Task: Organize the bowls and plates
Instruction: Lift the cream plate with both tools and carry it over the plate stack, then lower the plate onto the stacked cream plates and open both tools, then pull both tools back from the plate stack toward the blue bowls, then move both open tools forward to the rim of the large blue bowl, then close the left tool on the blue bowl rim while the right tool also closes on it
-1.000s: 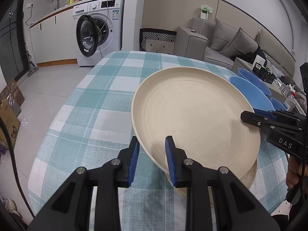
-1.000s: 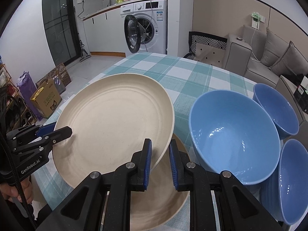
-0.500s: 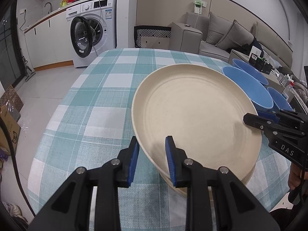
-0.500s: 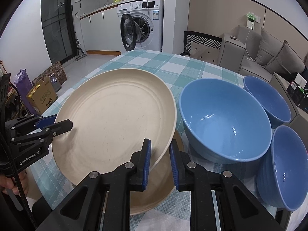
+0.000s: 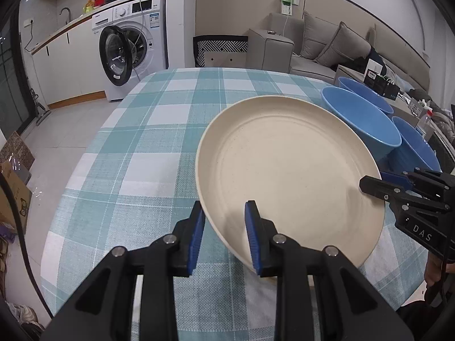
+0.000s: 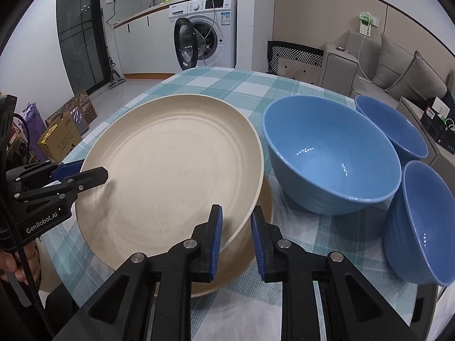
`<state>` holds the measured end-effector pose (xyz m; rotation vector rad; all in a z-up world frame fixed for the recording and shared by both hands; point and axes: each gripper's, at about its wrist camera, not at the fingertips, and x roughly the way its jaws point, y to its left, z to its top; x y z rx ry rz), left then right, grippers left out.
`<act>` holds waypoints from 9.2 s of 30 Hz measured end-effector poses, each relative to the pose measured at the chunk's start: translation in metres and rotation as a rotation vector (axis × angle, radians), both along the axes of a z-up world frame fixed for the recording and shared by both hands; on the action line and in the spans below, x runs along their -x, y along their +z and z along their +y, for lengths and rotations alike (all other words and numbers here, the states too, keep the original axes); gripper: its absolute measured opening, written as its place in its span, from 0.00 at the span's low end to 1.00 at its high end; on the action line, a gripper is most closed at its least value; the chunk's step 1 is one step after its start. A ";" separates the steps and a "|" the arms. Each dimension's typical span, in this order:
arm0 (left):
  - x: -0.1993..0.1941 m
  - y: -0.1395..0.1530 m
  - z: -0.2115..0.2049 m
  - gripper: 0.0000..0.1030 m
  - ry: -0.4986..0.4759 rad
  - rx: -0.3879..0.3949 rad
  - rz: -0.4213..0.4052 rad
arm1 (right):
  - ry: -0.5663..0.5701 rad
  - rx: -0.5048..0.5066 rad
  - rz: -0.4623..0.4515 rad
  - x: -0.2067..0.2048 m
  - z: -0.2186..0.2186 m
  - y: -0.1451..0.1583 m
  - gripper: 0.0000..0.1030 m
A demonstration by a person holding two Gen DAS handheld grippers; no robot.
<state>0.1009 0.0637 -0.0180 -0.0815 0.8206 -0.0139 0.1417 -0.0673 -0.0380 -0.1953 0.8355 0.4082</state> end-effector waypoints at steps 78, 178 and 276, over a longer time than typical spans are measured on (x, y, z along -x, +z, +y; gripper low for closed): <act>0.001 -0.006 -0.026 0.98 -0.066 -0.084 0.029 | 0.026 0.080 -0.108 0.023 -0.003 -0.014 0.83; -0.109 0.164 -0.147 1.00 -0.212 -0.023 -0.249 | -0.279 -0.423 -0.437 0.050 -0.312 0.224 0.99; -0.305 0.036 -0.231 0.47 -0.423 -0.042 0.166 | -0.318 -0.142 0.172 -0.232 -0.276 0.042 0.46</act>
